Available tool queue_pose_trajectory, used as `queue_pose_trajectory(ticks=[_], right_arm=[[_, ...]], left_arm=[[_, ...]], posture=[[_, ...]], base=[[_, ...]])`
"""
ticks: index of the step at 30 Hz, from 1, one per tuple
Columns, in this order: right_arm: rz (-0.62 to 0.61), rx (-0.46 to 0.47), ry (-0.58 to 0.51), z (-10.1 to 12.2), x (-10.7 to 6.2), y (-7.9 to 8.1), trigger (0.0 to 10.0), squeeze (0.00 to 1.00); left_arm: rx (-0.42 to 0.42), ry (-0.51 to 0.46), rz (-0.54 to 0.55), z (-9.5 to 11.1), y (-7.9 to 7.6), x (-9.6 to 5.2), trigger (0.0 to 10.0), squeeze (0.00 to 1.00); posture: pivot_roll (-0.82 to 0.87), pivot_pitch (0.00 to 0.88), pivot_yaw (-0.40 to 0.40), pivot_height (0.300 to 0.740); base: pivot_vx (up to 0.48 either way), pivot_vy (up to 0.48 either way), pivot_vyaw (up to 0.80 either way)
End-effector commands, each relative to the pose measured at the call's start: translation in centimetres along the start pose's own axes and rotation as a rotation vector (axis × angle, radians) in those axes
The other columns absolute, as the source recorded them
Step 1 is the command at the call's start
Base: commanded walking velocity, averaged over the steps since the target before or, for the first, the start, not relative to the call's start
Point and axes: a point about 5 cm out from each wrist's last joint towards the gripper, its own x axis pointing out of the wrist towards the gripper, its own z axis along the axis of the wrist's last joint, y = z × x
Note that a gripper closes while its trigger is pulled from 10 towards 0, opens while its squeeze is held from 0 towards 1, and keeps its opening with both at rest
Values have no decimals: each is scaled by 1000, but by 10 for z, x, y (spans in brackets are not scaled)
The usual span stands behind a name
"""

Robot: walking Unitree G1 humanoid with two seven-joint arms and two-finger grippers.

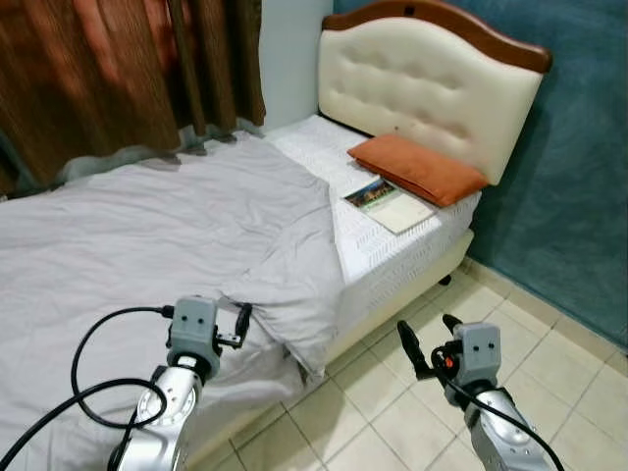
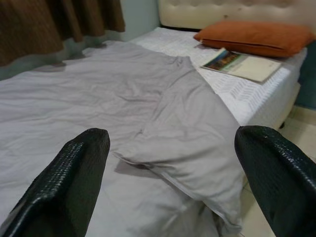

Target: Clean up the room

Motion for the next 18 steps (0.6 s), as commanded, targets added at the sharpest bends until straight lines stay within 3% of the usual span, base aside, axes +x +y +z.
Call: queue_pose_trajectory(ticks=[1, 18], right_arm=[[-12, -15, -11, 4, 0, -7, 10000, 0], [3, -20, -3, 2, 1, -8, 10000, 0]], left_arm=[[5, -1, -34, 2, -9, 3, 10000, 0], [31, 1, -20, -1, -12, 7, 10000, 0]], posture=[[-30, 0, 4, 732], [-38, 0, 4, 732]], base=[[461, 0, 0], [450, 0, 0]])
